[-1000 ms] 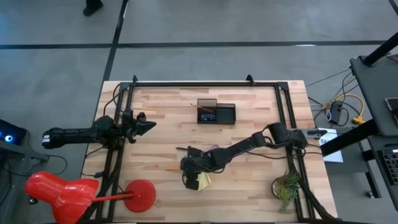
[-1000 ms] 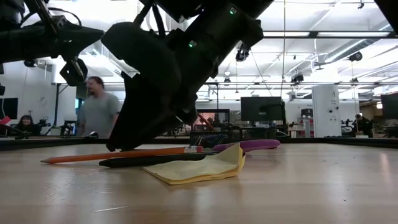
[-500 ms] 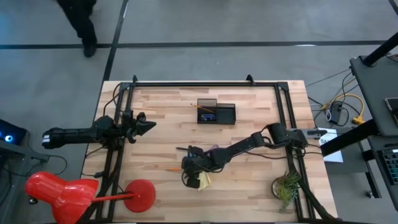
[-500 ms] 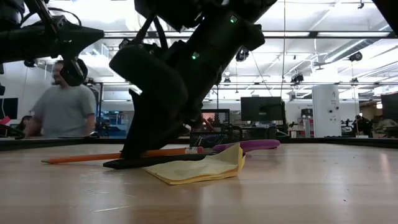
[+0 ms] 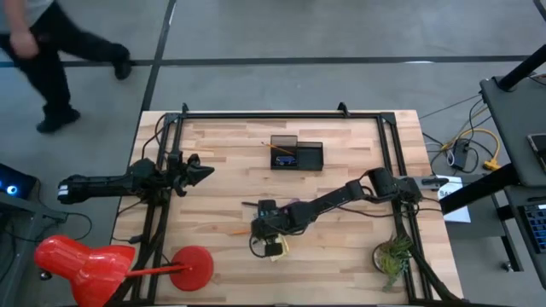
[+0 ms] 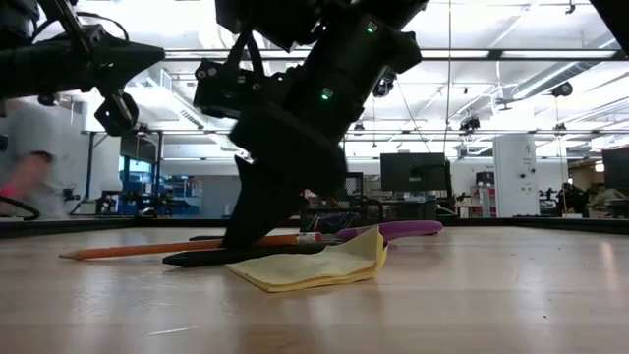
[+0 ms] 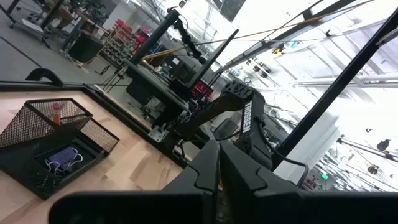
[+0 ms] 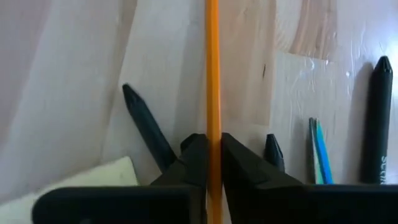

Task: Pick and place office supplies into organizer
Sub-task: Put the orange pencil into the desk organizer

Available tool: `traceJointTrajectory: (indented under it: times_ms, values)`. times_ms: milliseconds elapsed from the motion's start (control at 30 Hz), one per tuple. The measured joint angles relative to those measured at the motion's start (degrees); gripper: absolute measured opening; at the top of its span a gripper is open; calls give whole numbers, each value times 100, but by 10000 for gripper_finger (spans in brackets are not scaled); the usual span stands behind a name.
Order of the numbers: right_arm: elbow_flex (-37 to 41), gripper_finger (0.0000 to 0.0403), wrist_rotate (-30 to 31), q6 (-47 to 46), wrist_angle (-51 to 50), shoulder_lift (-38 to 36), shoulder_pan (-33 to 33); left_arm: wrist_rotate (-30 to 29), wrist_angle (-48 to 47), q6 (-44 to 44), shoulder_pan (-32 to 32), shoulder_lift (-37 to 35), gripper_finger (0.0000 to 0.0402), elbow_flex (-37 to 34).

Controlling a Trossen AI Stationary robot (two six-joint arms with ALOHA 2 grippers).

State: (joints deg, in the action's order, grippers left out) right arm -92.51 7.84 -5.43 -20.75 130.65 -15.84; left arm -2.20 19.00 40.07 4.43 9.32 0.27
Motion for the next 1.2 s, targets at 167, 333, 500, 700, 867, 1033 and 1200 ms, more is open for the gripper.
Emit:
traceJointTrajectory:
  times_ms: [167,333,500,700,867,1033,1200]
  values:
    - [-109,18,523,547,-760,-123,-11,-2,5,0,0,-6,0,0]
    - [-656,18,1736,1192,-2046,-208,0,-4,30,0,0,-17,0,0]
    - [-1406,18,3196,1490,-3591,-291,7,-3,125,0,0,-21,0,0]
    - [-2414,18,4334,1037,-6082,-295,285,-4,367,0,0,-26,0,0]
    - [-2722,18,4922,1098,-6828,-445,711,-3,374,0,0,-26,0,0]
    - [-2780,18,5096,2210,-6755,-499,1194,0,429,0,0,-37,0,0]
    - [-2671,18,4909,2711,-6796,-481,1760,1,468,0,0,-49,0,0]
